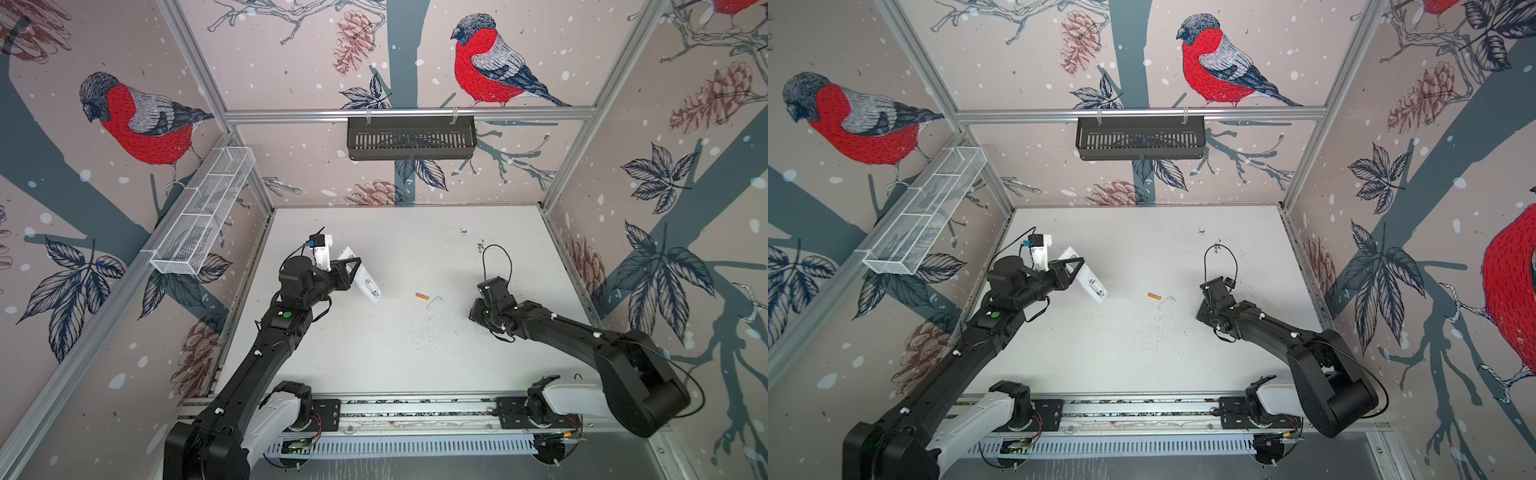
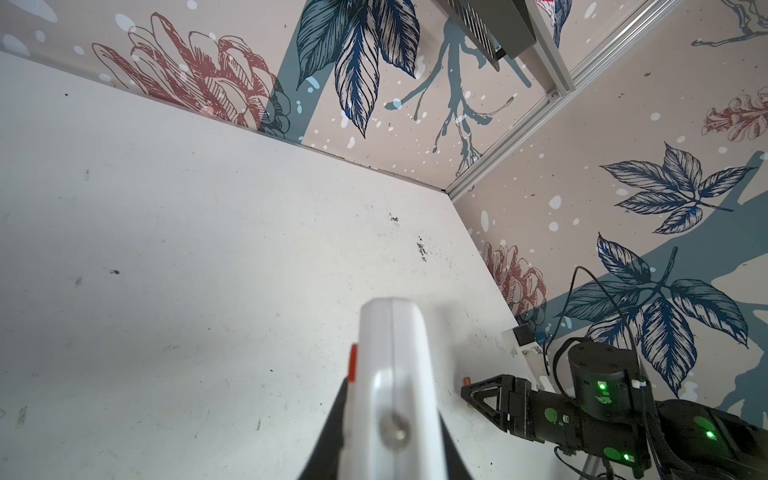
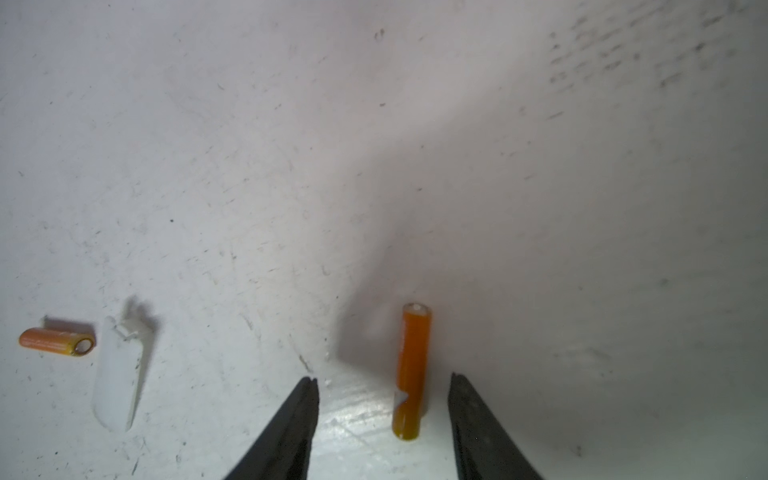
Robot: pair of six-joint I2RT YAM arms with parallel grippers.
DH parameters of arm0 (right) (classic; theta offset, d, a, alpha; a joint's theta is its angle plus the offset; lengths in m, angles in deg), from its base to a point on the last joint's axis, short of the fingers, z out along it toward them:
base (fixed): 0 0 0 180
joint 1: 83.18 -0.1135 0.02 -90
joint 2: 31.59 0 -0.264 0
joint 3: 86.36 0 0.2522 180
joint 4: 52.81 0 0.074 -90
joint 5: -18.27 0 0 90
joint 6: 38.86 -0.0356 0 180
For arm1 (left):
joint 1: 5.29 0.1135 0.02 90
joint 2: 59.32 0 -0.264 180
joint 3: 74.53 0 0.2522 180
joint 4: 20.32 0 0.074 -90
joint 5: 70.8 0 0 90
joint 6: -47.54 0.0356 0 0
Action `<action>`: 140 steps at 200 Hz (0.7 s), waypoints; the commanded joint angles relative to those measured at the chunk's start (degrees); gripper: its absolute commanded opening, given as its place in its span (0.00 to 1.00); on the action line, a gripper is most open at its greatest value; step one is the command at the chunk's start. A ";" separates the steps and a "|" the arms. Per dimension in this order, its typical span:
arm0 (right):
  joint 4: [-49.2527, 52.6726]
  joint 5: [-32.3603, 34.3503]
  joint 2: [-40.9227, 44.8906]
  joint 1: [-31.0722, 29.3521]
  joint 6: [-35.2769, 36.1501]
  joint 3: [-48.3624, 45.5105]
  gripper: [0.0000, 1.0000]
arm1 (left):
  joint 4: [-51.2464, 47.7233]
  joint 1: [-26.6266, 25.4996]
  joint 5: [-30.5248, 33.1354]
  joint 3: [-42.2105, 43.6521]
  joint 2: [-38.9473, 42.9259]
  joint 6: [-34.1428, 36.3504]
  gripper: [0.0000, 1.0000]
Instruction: Load the batteries into the remote control
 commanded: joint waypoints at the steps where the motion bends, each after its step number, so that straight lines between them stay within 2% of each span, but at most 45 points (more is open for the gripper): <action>1: -1.74 -3.72 -0.17 -1.42 -1.17 -0.22 0.54 | 3.17 0.21 -0.86 -0.08 0.12 -0.11 0.09; 20: -2.81 -1.78 -2.36 -2.86 -0.16 2.44 0.55 | 3.46 0.16 -1.04 -0.20 0.00 -0.16 0.09; 57: -4.00 -3.99 -4.98 -2.86 2.96 9.68 0.56 | 2.89 0.19 -0.82 -0.36 0.21 0.20 0.09; 87: -2.75 -3.50 -6.92 0.88 9.29 15.43 0.63 | 2.93 0.21 -0.57 -0.05 0.63 0.10 0.09; 109: -2.97 -8.81 -11.93 5.23 15.31 19.37 0.68 | 2.57 0.21 -0.41 -0.06 0.91 0.37 0.09; 140: -1.15 -15.73 -22.83 7.48 22.59 27.82 0.72 | 2.07 0.20 -0.21 -0.73 0.67 0.70 0.09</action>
